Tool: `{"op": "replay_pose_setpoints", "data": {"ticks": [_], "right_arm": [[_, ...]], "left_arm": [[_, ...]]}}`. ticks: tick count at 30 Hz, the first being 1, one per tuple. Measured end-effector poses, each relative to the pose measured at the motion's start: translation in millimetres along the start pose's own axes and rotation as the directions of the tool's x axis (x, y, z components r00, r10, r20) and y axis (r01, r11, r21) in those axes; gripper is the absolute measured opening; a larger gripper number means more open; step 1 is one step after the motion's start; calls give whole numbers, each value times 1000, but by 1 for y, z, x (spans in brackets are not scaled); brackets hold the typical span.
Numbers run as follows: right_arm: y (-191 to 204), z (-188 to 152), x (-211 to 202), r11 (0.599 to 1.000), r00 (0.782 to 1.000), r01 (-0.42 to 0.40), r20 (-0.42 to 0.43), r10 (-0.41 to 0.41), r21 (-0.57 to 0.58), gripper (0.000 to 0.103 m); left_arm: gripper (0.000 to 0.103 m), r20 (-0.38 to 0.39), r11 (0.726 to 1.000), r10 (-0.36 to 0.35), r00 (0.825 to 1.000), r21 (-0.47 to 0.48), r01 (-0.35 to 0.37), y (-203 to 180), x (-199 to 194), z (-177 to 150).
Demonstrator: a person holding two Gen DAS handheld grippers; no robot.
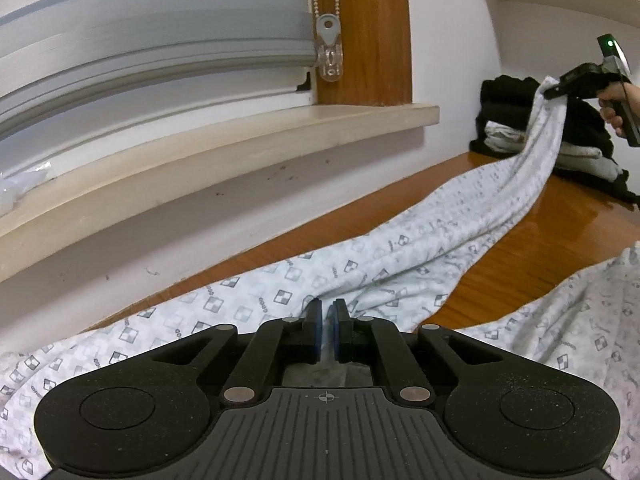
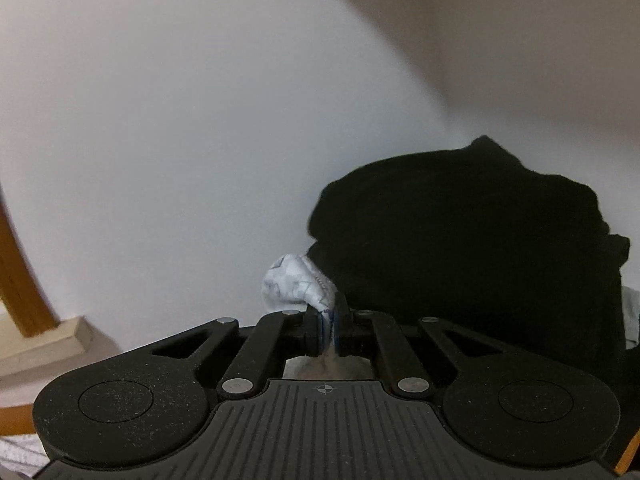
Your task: Fold clothes
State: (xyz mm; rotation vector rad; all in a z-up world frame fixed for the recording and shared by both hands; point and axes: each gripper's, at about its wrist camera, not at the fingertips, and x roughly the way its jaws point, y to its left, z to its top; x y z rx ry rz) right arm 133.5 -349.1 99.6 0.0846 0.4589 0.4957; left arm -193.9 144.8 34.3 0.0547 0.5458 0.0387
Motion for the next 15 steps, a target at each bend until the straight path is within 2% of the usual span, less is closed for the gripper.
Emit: {"op": "replay_pose_setpoints", "data": {"ticks": [7, 11, 15], "right_arm": [[13, -14, 12, 999, 999, -43, 2, 43, 1, 11], [15, -47, 26, 994, 995, -101, -12, 101, 49, 11], [12, -93, 26, 982, 985, -156, -52, 162, 106, 10]], "left_arm": [[5, 55, 997, 37, 998, -74, -33, 11, -10, 3], [6, 18, 997, 51, 999, -62, -49, 11, -4, 2], [6, 19, 997, 55, 998, -52, -54, 9, -4, 2]]}}
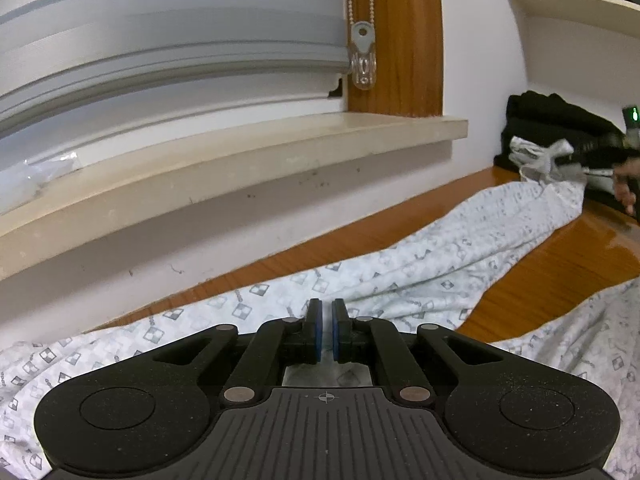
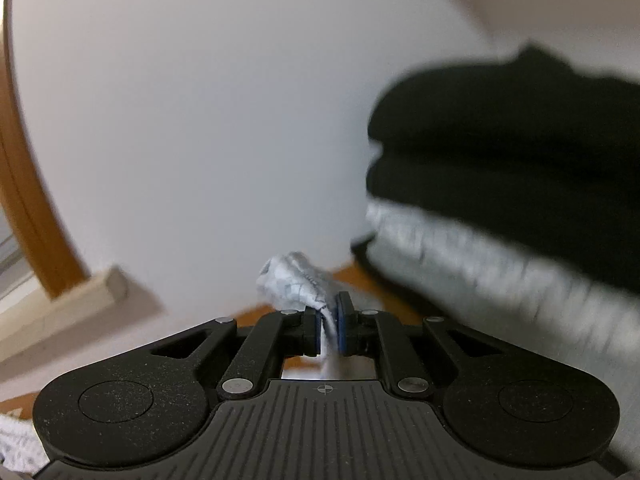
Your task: Fold clothes
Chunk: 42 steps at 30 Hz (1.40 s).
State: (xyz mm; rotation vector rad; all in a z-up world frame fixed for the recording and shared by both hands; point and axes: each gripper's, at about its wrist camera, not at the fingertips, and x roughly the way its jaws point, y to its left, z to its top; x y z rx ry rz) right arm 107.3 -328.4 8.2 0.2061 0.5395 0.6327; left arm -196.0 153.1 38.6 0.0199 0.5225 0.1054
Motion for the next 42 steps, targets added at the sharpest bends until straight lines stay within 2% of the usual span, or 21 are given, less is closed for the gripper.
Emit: {"op": "replay_pose_setpoints", "data": {"ticks": [2, 6, 10, 13, 18, 21, 23, 25, 27, 30, 32, 33, 36, 39, 42], "right_arm": [[-8, -11, 3, 1000, 1000, -20, -10, 20, 24, 10], [-18, -26, 8, 983, 991, -127, -23, 132, 131, 10], [-26, -26, 22, 977, 986, -164, -20, 168, 137, 10], [-32, -23, 28, 970, 983, -176, -13, 181, 167, 10], [-41, -26, 22, 960, 985, -174, 32, 171, 221, 11], [-43, -26, 20, 957, 984, -180, 41, 176, 225, 11], [-43, -26, 19, 957, 983, -184, 44, 179, 224, 11], [-43, -26, 18, 956, 982, -187, 54, 179, 224, 11], [-45, -27, 13, 955, 981, -192, 82, 178, 228, 11], [-50, -28, 3, 951, 976, -188, 158, 152, 246, 10], [-54, -30, -2, 947, 970, -180, 206, 127, 266, 10], [-56, -30, -4, 946, 969, -176, 215, 119, 273, 10], [-58, -30, -5, 945, 969, -166, 223, 103, 284, 10], [-59, -30, -8, 944, 966, -167, 239, 99, 284, 10], [-60, -30, -10, 942, 963, -176, 247, 105, 286, 10]], "left_arm": [[10, 10, 1000, 3, 1000, 14, -4, -3, -1, 0], [23, 11, 998, 3, 1000, 63, -4, -17, 1, 5], [44, -12, 988, 17, 1000, 151, -15, -41, 13, 20], [46, -46, 976, 34, 998, 218, -23, -57, 28, 29], [46, -104, 969, 13, 995, 248, 13, -71, 54, 38], [34, -116, 964, -8, 993, 263, 38, -76, 61, 40], [2, -125, 967, -22, 992, 250, 53, -75, 64, 44], [1, -93, 977, -16, 996, 212, 35, -70, 63, 52], [1, -25, 986, 35, 999, 165, -31, -63, 58, 61], [1, 8, 998, 48, 999, 43, -48, -43, 57, 72], [5, -32, 998, 64, 997, 30, -63, -38, 65, 71], [5, -54, 996, 84, 995, 28, -83, -36, 69, 69], [16, -78, 994, 110, 991, 15, -109, -28, 66, 61], [27, -62, 992, 129, 990, 6, -129, -20, 50, 56], [44, -31, 993, 102, 994, 60, -100, -25, 37, 57]]}}
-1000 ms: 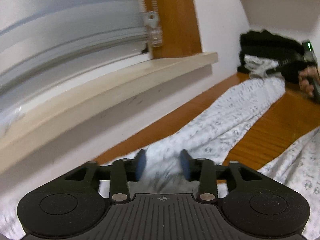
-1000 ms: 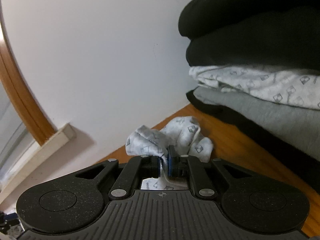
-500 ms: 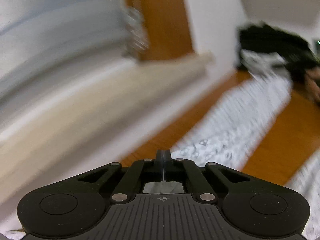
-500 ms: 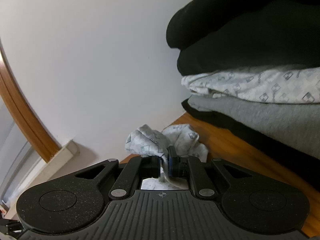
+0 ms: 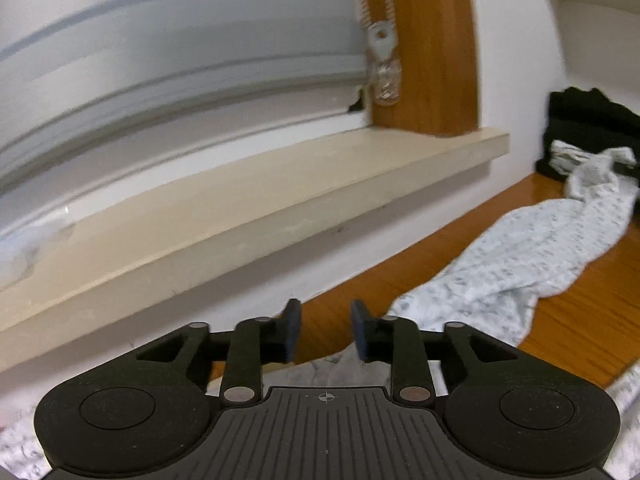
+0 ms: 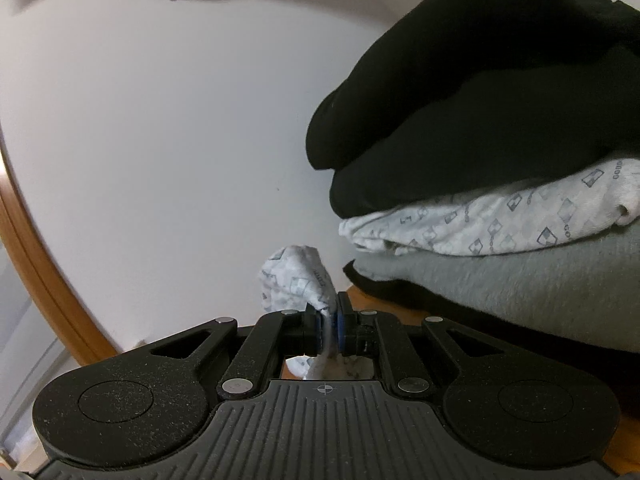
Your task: Fold clothes
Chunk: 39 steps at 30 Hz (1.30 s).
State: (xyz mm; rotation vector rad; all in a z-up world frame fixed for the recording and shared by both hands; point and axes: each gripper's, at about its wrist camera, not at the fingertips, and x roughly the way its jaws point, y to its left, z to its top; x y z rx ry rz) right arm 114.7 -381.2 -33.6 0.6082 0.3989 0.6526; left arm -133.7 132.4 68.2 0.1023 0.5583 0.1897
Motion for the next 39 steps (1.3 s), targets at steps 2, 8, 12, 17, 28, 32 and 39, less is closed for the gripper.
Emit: {"op": "replay_pose_setpoints", "data": {"ticks": [2, 8, 12, 17, 28, 32, 39], "right_arm": [[0, 0, 0, 1000, 1000, -5, -2, 5, -2, 10], [0, 0, -1, 1000, 1000, -10, 11, 10, 0, 10], [0, 0, -1, 1000, 1000, -13, 11, 13, 1, 10], [0, 0, -2, 1000, 1000, -21, 11, 21, 1, 11], [-1, 2, -6, 999, 999, -36, 25, 36, 0, 11], [-1, 3, -7, 999, 999, -37, 28, 37, -1, 11], [-1, 5, -9, 999, 999, -34, 34, 34, 1, 11]], "left_arm": [[48, 11, 999, -11, 1000, 51, 10, -10, -1, 3], [54, -31, 978, -28, 999, 207, 34, -59, 27, 11], [53, -46, 953, -43, 998, 299, 55, -91, 42, 12], [47, -46, 903, -62, 997, 423, 75, -125, 52, 16], [2, -60, 905, -124, 990, 404, 138, -132, 63, 31], [2, 4, 976, -156, 988, 153, 153, -101, 65, 54], [10, -81, 990, -111, 991, 73, 117, -85, 93, 48]]}}
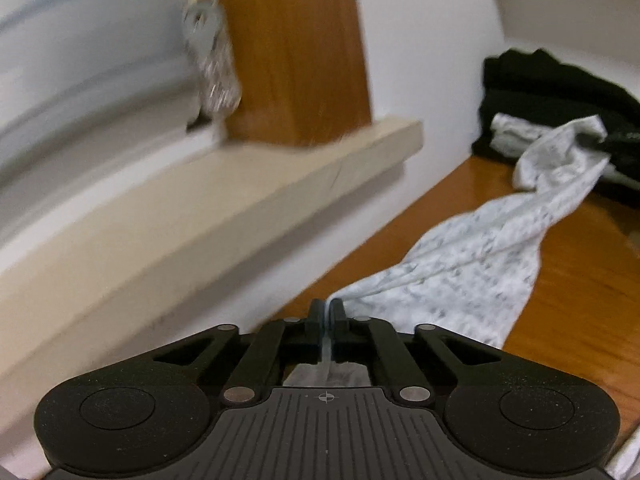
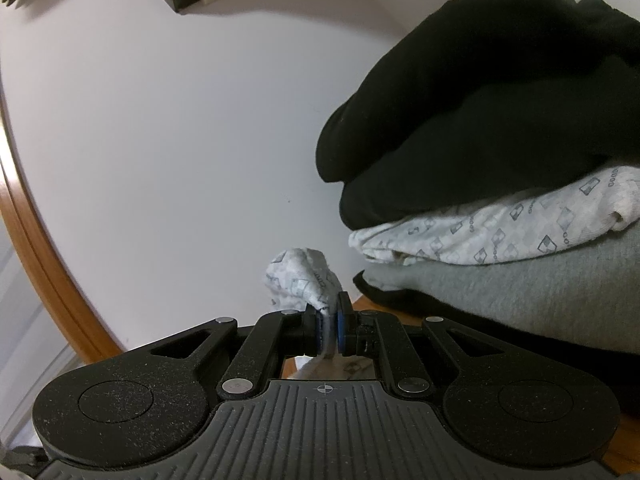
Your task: Fold clothes
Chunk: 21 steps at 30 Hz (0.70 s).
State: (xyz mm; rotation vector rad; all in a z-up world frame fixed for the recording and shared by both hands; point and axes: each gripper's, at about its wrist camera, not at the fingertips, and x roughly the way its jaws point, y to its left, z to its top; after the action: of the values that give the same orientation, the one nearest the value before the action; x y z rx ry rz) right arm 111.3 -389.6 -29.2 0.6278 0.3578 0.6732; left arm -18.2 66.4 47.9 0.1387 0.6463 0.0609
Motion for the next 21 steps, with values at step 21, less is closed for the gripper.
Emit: {"op": "replay_pose_setpoints", "data": {"ticks": [21], "right_arm": [[1, 1, -1, 1000, 1000, 5, 5, -5, 2, 11]], "left_arm": [[19, 34, 999, 32, 999, -15, -31, 28, -104, -78]]}}
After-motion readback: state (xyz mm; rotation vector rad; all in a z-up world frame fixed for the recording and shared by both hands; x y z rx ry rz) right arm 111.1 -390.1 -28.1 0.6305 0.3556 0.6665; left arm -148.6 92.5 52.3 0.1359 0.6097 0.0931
